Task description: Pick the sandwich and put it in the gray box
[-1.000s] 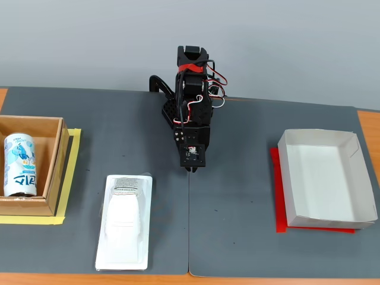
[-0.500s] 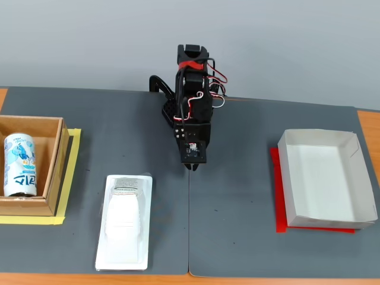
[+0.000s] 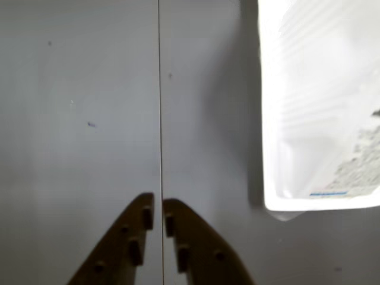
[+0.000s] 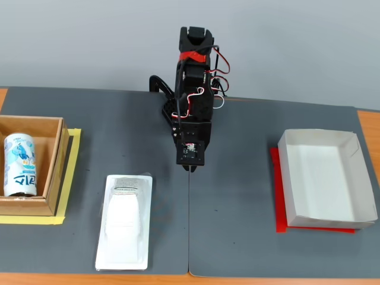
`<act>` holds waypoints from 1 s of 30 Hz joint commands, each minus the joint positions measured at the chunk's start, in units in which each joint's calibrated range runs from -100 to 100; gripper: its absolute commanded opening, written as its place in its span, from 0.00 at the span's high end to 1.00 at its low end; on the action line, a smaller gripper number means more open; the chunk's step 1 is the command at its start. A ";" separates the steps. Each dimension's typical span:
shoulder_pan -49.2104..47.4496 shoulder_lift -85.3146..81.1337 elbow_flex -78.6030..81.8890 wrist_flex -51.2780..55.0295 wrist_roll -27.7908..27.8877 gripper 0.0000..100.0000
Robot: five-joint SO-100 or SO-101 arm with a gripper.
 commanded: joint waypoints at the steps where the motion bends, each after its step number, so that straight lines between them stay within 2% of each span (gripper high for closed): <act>1: 1.13 6.79 -10.30 -0.47 -0.13 0.98; 13: 9.86 24.42 -28.66 -0.38 0.45 0.98; 30: 18.44 37.39 -39.70 -0.99 0.45 0.98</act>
